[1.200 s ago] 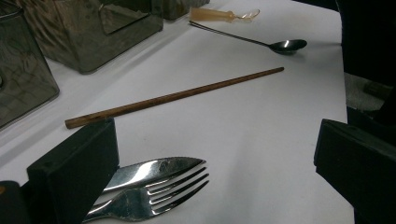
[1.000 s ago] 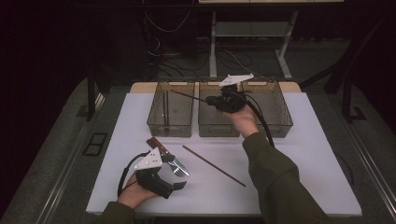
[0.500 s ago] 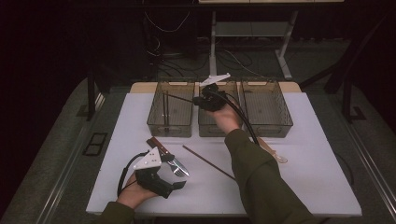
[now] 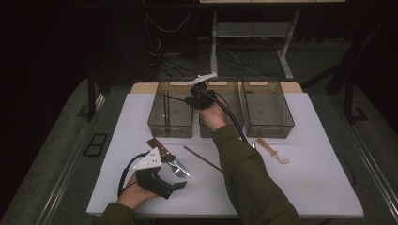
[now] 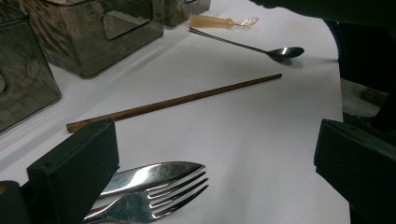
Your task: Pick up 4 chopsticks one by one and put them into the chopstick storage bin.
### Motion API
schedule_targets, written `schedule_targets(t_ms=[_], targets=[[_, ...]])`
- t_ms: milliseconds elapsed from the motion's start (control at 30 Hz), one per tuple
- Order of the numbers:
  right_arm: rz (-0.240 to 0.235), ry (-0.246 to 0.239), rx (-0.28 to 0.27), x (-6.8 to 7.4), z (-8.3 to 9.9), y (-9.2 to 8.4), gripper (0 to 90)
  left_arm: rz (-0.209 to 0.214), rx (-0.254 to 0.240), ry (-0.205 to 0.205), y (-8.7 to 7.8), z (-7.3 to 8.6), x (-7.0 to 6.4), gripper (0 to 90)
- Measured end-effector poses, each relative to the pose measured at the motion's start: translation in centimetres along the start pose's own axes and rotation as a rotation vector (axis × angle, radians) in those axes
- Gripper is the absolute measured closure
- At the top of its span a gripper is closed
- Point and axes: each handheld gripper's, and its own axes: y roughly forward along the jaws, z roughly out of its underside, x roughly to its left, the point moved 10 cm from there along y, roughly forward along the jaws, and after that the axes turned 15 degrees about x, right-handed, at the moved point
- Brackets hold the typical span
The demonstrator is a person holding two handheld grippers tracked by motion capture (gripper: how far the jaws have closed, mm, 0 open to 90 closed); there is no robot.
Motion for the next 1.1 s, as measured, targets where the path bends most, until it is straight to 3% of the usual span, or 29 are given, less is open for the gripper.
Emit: schedule_targets(t_ms=[167,333,633,733,933,1100], targets=[[0.008,0.024,0.011,0.0,-0.3,0.9,86.2,0.003,-0.003,-0.002,0.0,-0.1,-0.1,0.0],[0.026,0.017,0.033,0.3,-0.3,1.6,86.0,0.004,-0.003,-0.002,0.0,-0.1,-0.1,0.0],[0.014,0.02,0.07,0.5,0.2,2.9,84.1,0.004,-0.003,0.0,0.0,-0.1,-0.1,0.0],[0.007,0.022,0.07,0.5,0.2,2.9,75.7,0.005,-0.004,-0.001,0.0,-0.1,-0.1,0.0],[-0.009,0.029,0.071,0.3,0.3,2.4,67.9,0.003,-0.005,-0.004,0.0,-0.1,0.0,0.0],[-0.06,0.037,0.056,0.5,0.3,1.5,55.4,0.002,-0.004,-0.004,0.0,-0.1,0.0,0.0]])
